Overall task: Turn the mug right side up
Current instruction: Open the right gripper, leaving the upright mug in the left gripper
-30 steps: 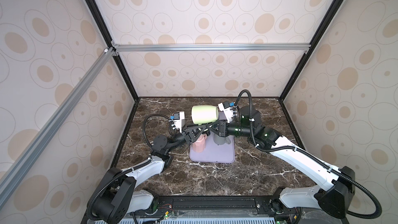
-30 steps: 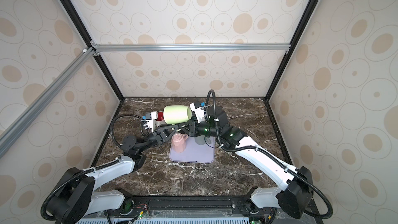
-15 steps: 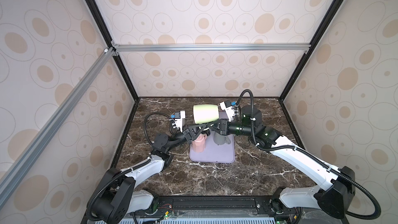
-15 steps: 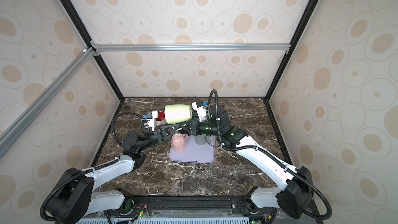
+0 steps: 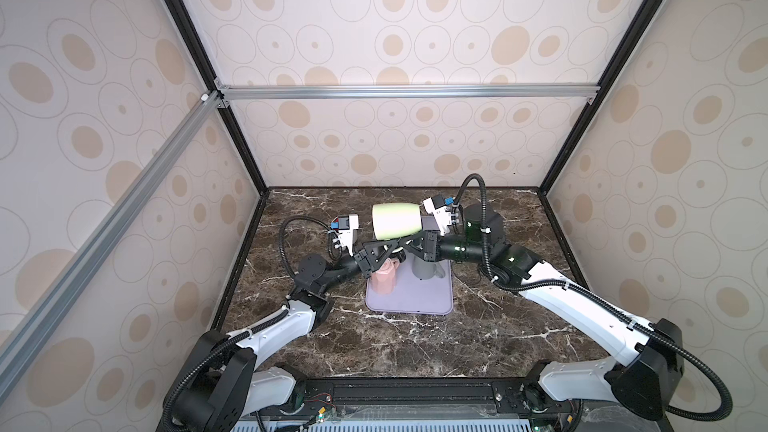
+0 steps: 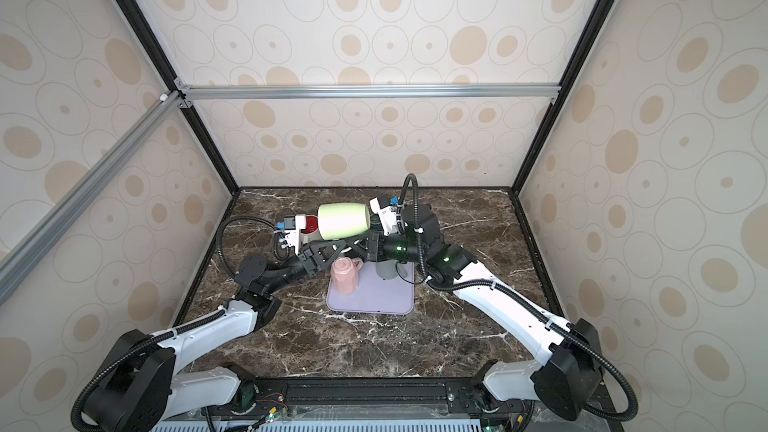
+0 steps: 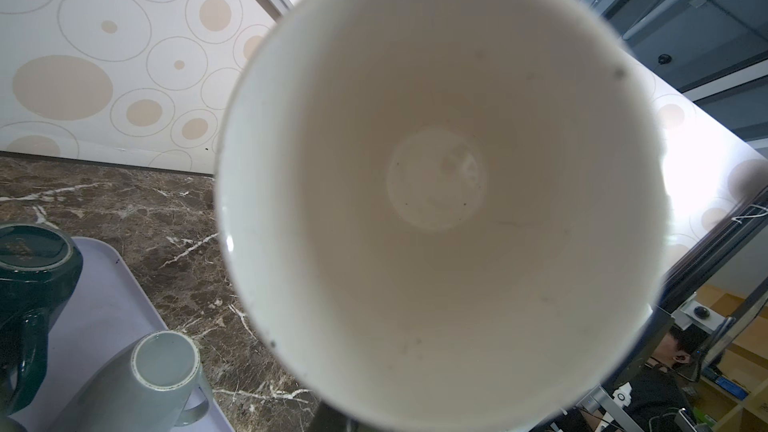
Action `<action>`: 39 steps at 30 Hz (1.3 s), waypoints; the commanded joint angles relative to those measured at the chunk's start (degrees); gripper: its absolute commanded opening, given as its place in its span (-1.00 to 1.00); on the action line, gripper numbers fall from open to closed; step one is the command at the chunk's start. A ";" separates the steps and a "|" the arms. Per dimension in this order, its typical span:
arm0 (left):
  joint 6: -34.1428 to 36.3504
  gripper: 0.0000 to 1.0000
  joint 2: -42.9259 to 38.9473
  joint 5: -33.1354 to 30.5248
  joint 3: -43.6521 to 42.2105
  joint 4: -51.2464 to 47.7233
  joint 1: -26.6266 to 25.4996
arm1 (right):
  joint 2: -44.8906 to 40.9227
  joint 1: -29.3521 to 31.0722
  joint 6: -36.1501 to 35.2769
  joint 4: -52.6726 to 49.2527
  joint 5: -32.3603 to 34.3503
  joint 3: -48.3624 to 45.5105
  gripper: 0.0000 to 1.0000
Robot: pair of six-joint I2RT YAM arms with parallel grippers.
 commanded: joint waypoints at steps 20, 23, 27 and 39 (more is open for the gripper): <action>2.37 -1.00 0.51 -4.06 3.16 -1.42 -0.25 | 2.54 -0.17 -2.04 2.82 0.09 1.11 -0.37; 2.47 -1.00 0.69 -4.51 3.29 -1.63 -0.11 | 2.32 -0.49 -1.84 2.87 0.10 0.75 -0.25; 2.63 -1.00 0.86 -4.89 3.31 -2.17 0.09 | 2.10 -0.92 -1.55 3.16 -0.07 0.01 -0.10; 4.62 -1.00 0.18 -6.84 3.87 -8.00 0.88 | 0.22 -1.46 -2.55 0.95 3.77 -2.10 0.06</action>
